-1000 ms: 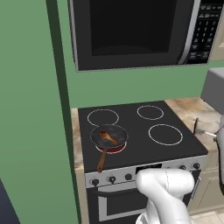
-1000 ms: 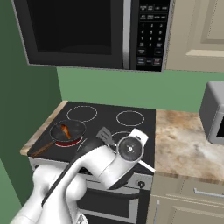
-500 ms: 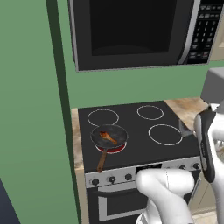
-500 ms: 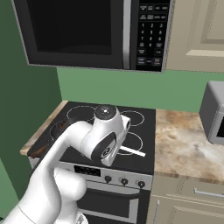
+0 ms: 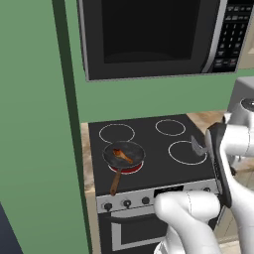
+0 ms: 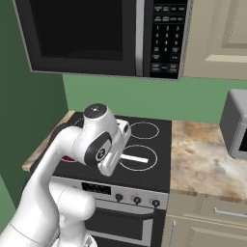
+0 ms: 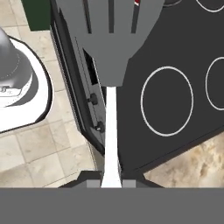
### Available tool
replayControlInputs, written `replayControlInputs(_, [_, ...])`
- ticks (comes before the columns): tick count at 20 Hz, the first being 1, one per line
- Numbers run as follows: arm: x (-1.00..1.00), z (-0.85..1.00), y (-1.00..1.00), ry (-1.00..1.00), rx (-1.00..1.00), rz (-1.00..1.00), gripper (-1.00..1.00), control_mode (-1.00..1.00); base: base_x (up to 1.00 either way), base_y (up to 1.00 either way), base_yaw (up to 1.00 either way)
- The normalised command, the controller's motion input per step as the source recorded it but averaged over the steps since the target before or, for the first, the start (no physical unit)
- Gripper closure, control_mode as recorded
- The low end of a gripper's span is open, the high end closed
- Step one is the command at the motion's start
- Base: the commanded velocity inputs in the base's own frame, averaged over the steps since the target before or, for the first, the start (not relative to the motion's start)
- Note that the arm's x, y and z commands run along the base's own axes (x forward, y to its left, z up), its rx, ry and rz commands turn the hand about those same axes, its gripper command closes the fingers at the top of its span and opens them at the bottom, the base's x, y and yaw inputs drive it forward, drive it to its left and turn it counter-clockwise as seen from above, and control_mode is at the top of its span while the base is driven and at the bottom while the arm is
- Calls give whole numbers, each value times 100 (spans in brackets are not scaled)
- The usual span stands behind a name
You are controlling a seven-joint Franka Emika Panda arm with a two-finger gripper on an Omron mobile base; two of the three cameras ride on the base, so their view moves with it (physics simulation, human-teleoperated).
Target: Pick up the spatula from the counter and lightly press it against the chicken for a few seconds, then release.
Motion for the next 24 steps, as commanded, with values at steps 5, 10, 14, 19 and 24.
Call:
replayControlInputs(5, [0,0,31,-3,-11,0,100,-100,0,0,0])
replayControlInputs(10, [0,0,39,-5,-11,0,100,-100,0,0,0])
replayControlInputs(14, [0,19,29,-5,-12,0,100,-100,0,0,0])
replayControlInputs(19, [0,10,27,-1,-11,0,100,-100,0,0,0])
replayControlInputs(24, [0,9,35,0,-8,-1,100,-100,0,0,0])
